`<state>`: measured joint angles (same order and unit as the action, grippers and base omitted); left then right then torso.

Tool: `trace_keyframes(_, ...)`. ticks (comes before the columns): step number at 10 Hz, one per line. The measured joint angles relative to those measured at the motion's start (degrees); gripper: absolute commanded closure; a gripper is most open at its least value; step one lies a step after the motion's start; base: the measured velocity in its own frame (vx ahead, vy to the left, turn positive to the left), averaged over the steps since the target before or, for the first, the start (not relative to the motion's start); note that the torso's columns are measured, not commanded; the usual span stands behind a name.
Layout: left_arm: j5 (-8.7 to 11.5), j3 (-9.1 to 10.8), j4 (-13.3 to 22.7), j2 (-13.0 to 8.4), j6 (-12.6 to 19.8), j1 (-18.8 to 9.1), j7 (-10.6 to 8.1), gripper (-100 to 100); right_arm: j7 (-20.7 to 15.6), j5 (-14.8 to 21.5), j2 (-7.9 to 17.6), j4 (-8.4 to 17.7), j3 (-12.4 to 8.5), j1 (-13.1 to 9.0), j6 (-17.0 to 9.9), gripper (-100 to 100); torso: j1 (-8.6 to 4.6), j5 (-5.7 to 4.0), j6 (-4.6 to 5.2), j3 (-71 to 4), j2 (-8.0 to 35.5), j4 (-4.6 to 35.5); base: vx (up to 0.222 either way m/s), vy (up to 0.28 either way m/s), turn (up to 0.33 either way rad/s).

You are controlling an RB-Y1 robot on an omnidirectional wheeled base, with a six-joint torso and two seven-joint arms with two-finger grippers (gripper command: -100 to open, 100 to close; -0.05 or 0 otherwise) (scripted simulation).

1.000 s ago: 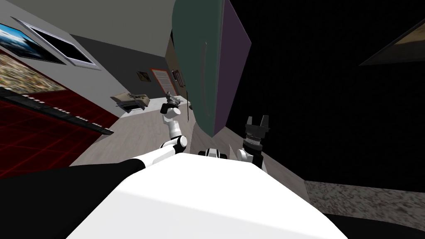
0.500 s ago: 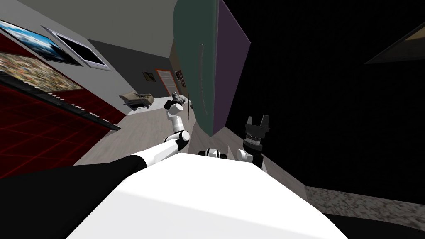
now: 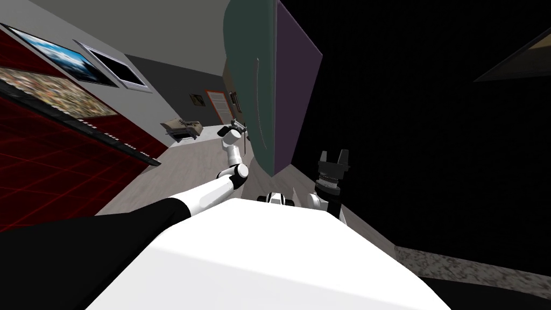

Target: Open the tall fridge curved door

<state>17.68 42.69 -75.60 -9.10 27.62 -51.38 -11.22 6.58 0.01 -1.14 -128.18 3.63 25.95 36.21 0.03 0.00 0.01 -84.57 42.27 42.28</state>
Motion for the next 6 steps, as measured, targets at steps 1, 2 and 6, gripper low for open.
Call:
trace_keyframes(1, 0.3, 0.13, 1.6, 0.0, 0.5, -1.4, -0.13, -100, 0.0, 0.0, 0.0, 0.0, 0.0, 0.0, 0.0, 0, 0.08, 0.04, -0.02, 0.0, 0.0, 0.0, 0.006, -0.096, 0.054)
trace_keyframes(2, 1.2, 0.12, 4.6, -0.5, 0.8, -3.2, -0.14, -100, 0.0, 0.0, 0.0, 0.0, 0.0, 0.0, 0.0, 0, 0.05, 0.03, -0.02, 0.0, 0.0, 0.0, -0.013, -0.099, 0.037)
trace_keyframes(6, 1.5, 0.57, 7.7, 1.3, 5.1, -7.7, -1.23, -100, 0.0, 0.0, 0.0, 0.0, 0.0, 0.0, 0.0, 0, 0.03, 0.02, -0.02, 0.0, 0.0, 0.0, -0.004, -0.077, 0.013)
